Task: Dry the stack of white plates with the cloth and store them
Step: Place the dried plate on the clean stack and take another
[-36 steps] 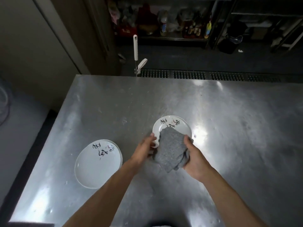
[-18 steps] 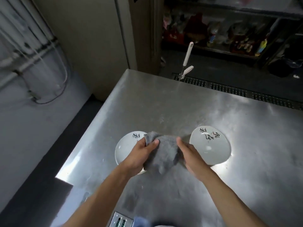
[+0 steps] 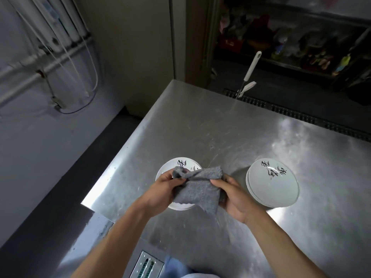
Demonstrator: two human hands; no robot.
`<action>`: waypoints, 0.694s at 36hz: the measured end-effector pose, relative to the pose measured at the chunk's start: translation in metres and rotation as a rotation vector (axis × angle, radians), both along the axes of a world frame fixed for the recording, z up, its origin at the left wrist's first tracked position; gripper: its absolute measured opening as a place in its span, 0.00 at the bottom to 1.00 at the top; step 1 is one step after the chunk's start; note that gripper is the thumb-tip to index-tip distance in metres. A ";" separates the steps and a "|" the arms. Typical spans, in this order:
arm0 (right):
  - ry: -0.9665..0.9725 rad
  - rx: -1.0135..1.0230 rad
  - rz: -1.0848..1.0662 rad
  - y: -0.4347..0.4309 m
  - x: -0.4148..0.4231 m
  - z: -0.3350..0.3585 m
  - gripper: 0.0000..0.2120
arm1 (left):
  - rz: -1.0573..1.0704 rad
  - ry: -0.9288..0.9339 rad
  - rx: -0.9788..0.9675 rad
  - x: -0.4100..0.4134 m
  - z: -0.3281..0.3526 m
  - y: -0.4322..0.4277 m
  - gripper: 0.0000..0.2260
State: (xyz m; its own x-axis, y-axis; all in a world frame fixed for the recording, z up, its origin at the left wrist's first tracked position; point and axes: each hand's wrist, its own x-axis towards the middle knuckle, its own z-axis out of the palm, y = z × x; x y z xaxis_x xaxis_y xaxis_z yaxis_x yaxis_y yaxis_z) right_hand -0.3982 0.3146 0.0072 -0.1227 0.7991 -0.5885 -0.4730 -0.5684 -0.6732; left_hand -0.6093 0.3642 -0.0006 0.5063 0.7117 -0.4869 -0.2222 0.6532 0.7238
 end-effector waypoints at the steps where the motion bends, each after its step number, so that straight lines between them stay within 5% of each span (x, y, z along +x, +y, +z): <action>1: 0.032 0.009 -0.010 0.000 0.001 -0.001 0.15 | -0.009 0.007 0.011 -0.001 0.002 0.001 0.10; 6: 0.165 0.003 -0.033 -0.007 0.008 -0.005 0.14 | -0.065 0.048 0.006 -0.002 0.002 0.005 0.15; 9: 0.187 -0.048 -0.075 -0.011 0.011 -0.008 0.19 | -0.083 0.163 0.162 -0.001 0.001 0.004 0.04; 13: 0.074 -0.012 0.056 -0.014 0.010 -0.007 0.15 | -0.119 0.194 0.228 -0.004 -0.004 0.008 0.19; 15: 0.032 -0.066 0.143 -0.015 0.009 -0.011 0.23 | -0.149 0.202 0.254 -0.003 -0.006 0.009 0.21; 18: -0.076 -0.119 0.236 -0.018 0.005 -0.012 0.22 | -0.163 0.248 0.296 -0.003 -0.008 0.009 0.20; 25: -0.270 -0.022 -0.096 -0.014 0.004 -0.031 0.09 | 0.070 0.572 0.283 -0.018 -0.026 0.015 0.17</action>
